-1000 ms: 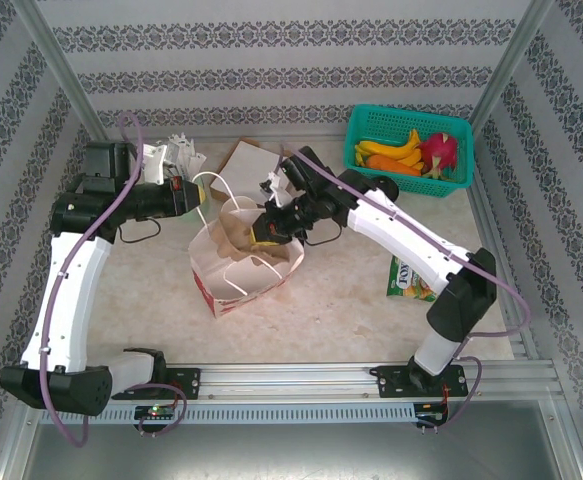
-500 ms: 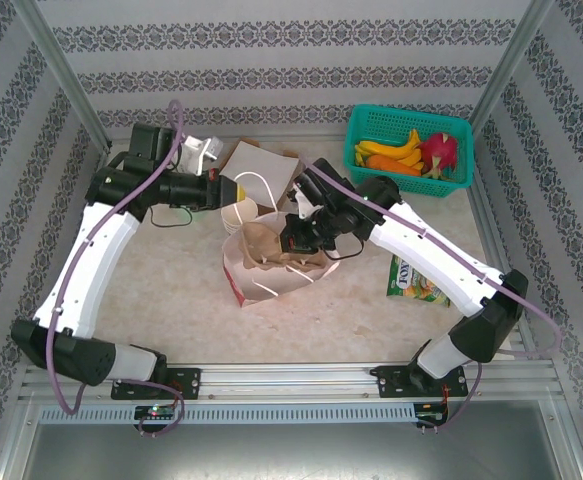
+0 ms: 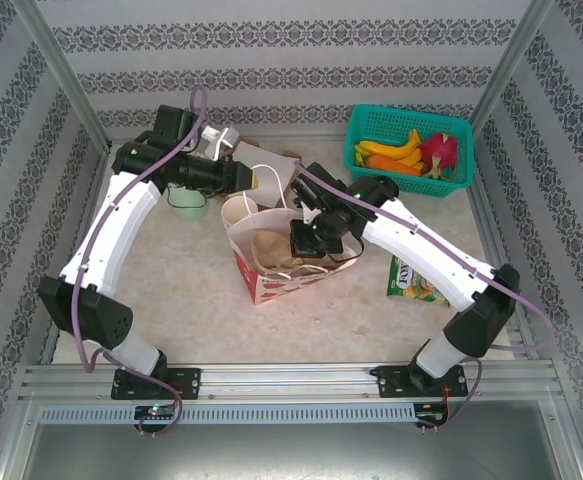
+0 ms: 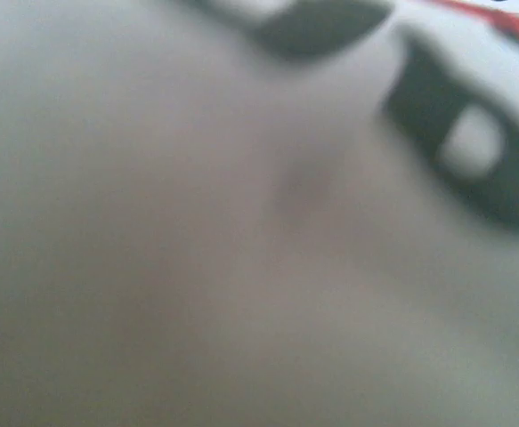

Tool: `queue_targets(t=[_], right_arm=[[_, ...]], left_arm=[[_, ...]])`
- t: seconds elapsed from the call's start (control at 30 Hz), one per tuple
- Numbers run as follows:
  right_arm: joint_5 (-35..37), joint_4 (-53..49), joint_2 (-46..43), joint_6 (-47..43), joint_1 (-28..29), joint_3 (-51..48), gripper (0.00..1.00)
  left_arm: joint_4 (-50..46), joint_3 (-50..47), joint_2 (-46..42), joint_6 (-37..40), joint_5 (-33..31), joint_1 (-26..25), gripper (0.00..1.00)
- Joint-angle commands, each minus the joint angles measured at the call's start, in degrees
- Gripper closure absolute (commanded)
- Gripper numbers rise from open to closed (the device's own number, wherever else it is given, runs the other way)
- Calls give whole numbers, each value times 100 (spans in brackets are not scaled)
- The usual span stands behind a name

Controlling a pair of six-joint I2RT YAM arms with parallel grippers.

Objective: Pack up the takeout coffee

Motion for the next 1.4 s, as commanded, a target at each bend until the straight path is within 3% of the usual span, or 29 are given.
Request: queue_targets(t=[0.0, 0.13, 0.2, 0.3, 0.6, 0.77, 1.03, 1.13, 1.2, 1.33, 1.37], right_arm=[[115, -47, 210, 126, -106, 91, 100], [-47, 185, 76, 357, -218, -57, 100], [-87, 297, -6, 464, -281, -117, 100], [-111, 382, -79, 556, -339, -123, 100], [400, -21, -238, 752, -275, -95, 100], [407, -61, -469, 803, -237, -336, 100], [169, -126, -755, 422, -264, -533, 100], [166, -161, -770, 137, -291, -503, 100], [217, -166, -769, -64, -289, -455, 100], [502, -178, -799, -418, -290, -387, 100], [595, -150, -822, -493, -283, -399, 100]], left_arm=[[-428, 385, -162, 551, 152, -57, 64], [-123, -311, -1026, 1105, -4, -71, 33], [282, -899, -1648, 1228, -248, -176, 23], [623, -1506, -2333, 1571, -921, -695, 17], [-314, -1510, -2053, 2703, -2227, -1878, 22], [140, -1556, -1997, 2332, -3315, -1892, 22], [592, -800, -1166, 1865, -3603, -1892, 21], [604, -415, -627, 1907, -3221, -1892, 25], [697, -224, -375, 1836, -2930, -1892, 34], [786, 2, -109, 1493, -2912, -1892, 68], [689, 88, -34, 1386, -2987, -1892, 82]])
